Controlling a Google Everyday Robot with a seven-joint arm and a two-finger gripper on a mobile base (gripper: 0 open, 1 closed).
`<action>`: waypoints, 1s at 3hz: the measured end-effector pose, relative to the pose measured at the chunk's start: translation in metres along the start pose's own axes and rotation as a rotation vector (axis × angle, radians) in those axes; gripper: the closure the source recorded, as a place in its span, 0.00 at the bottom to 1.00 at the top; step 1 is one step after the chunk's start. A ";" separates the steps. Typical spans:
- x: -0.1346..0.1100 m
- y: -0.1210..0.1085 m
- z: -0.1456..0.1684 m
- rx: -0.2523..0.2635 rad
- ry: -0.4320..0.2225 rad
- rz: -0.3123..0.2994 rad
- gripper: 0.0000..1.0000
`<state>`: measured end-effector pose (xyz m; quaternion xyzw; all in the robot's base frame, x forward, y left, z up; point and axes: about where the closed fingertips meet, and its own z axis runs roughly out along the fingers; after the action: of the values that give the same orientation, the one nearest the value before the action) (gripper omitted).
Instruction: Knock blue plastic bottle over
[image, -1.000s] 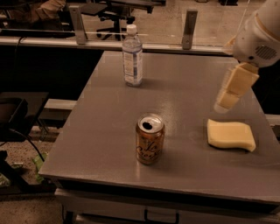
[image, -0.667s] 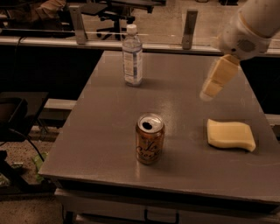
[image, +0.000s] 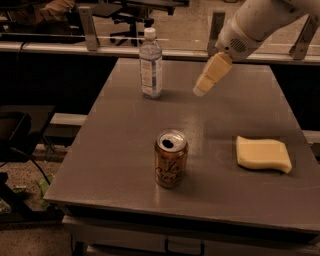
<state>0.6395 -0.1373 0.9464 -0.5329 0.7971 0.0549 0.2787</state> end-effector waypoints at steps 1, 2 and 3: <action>-0.020 -0.012 0.021 -0.002 -0.041 0.027 0.00; -0.046 -0.016 0.039 -0.011 -0.085 0.037 0.00; -0.070 -0.016 0.056 -0.023 -0.125 0.033 0.00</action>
Offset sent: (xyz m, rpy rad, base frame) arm 0.0641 0.0745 -0.0031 0.1504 -0.0314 -0.0051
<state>0.6941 -0.0657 0.9381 -0.5185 0.7859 0.1017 0.3211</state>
